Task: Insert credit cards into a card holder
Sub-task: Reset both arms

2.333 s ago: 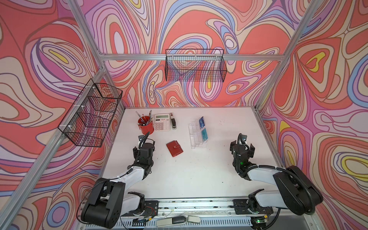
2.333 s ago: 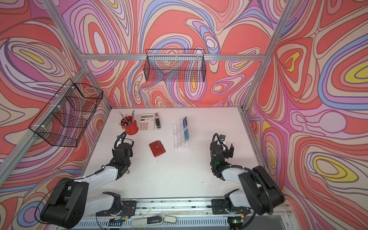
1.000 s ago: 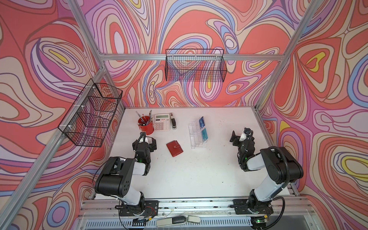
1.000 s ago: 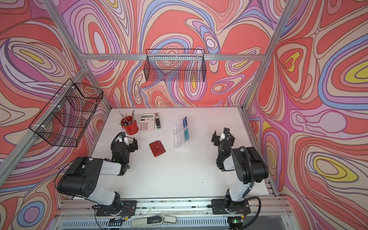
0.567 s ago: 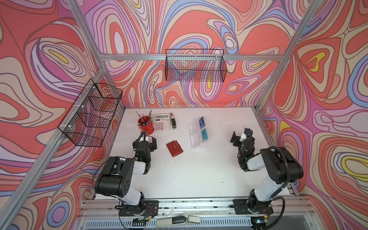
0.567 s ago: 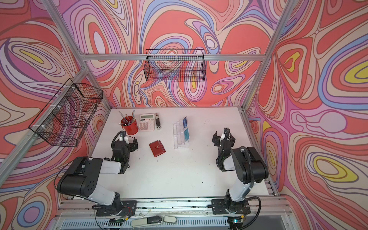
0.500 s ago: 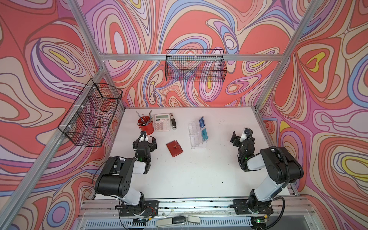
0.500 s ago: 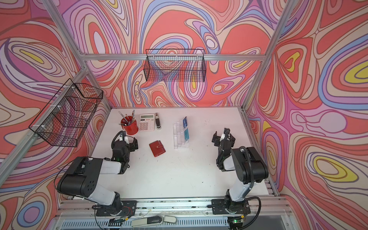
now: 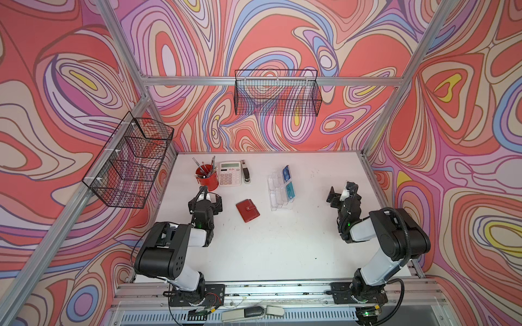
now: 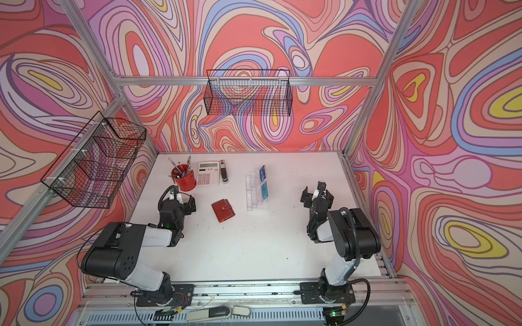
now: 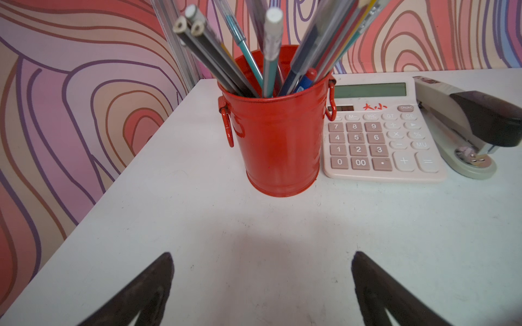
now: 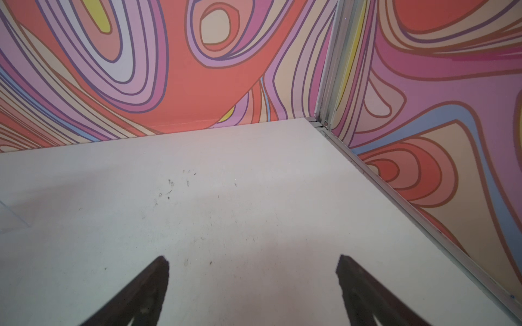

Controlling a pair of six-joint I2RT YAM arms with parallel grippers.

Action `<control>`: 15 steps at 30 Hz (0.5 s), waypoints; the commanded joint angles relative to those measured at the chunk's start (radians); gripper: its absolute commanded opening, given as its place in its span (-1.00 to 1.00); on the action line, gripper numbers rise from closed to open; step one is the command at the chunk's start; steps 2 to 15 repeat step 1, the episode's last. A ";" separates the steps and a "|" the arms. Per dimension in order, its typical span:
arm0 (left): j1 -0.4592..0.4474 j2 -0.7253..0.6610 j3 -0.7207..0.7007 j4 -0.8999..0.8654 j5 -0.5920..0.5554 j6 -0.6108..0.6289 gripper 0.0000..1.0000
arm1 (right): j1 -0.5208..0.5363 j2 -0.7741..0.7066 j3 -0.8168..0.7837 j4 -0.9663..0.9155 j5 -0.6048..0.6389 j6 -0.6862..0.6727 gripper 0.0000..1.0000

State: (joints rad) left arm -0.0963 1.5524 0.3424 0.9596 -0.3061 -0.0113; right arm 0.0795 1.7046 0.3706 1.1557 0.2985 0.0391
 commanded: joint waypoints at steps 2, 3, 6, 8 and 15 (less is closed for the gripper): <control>0.009 0.002 0.015 -0.003 0.007 0.002 1.00 | 0.003 0.007 0.001 0.020 0.011 -0.012 0.96; 0.009 0.002 0.015 -0.003 0.007 0.002 1.00 | 0.003 0.007 0.001 0.020 0.011 -0.012 0.96; 0.009 0.002 0.015 -0.003 0.007 0.002 1.00 | 0.003 0.007 0.001 0.020 0.011 -0.012 0.96; 0.009 0.002 0.015 -0.003 0.007 0.002 1.00 | 0.003 0.007 0.001 0.020 0.011 -0.012 0.96; 0.009 0.002 0.015 -0.003 0.007 0.002 1.00 | 0.003 0.007 0.001 0.020 0.011 -0.012 0.96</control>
